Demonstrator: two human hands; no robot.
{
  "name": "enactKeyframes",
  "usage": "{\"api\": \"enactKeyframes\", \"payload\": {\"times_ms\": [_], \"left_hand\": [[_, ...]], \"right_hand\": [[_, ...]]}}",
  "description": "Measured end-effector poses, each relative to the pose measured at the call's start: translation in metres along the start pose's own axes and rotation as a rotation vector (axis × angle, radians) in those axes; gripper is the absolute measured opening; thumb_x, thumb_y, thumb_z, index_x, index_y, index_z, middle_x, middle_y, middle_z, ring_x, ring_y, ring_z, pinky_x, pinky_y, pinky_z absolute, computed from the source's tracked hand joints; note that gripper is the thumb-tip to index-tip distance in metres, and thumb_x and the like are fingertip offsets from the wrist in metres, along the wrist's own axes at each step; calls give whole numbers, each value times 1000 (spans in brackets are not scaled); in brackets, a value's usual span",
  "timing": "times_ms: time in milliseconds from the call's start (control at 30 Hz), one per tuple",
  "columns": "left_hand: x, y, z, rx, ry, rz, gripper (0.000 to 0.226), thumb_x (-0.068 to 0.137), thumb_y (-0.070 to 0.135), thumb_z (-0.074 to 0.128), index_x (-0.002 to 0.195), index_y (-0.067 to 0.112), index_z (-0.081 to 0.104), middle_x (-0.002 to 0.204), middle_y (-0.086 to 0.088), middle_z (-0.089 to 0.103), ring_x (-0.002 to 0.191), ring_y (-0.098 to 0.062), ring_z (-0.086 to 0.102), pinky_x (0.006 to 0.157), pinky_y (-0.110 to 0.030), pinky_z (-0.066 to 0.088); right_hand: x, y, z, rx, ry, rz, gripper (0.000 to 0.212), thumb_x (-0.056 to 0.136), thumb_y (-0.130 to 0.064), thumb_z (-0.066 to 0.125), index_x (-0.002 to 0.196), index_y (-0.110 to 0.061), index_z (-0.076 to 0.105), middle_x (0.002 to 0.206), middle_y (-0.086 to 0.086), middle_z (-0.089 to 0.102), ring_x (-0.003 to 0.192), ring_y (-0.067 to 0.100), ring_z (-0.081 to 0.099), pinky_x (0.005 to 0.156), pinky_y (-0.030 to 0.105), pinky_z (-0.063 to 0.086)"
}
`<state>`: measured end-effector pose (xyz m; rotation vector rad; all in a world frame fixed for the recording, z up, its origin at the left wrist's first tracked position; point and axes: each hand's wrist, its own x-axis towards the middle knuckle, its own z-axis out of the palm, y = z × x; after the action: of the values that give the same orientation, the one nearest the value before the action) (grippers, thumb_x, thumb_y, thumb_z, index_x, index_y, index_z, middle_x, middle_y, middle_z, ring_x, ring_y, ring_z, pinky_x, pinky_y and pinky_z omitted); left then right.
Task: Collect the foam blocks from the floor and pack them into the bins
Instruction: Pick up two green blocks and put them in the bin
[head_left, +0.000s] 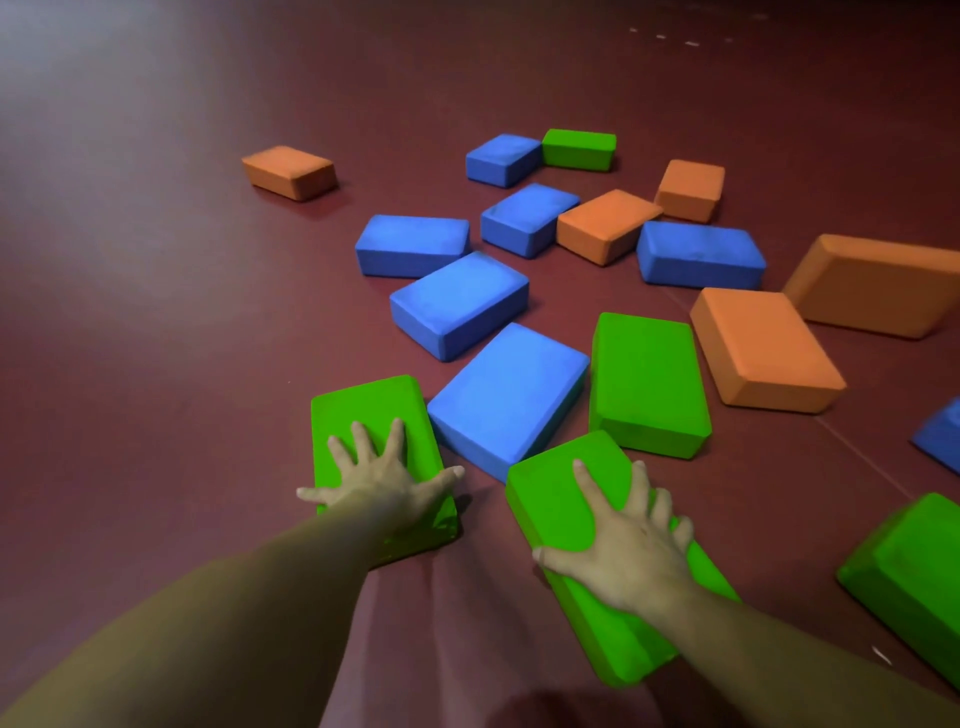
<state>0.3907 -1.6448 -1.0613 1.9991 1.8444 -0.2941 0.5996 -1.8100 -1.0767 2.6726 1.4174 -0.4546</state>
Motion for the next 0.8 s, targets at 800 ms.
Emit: {"api": "enactKeyframes", "payload": {"times_ms": [800], "left_hand": [[3, 11, 2, -127, 9, -154, 135, 49, 105, 46, 155, 48, -15, 163, -14, -30, 149, -41, -26, 107, -81, 14]], "right_hand": [[-2, 0, 4, 2, 65, -6, 120, 56, -102, 39, 154, -56, -13, 166, 17, -6, 146, 43, 13, 112, 59, 22]]}}
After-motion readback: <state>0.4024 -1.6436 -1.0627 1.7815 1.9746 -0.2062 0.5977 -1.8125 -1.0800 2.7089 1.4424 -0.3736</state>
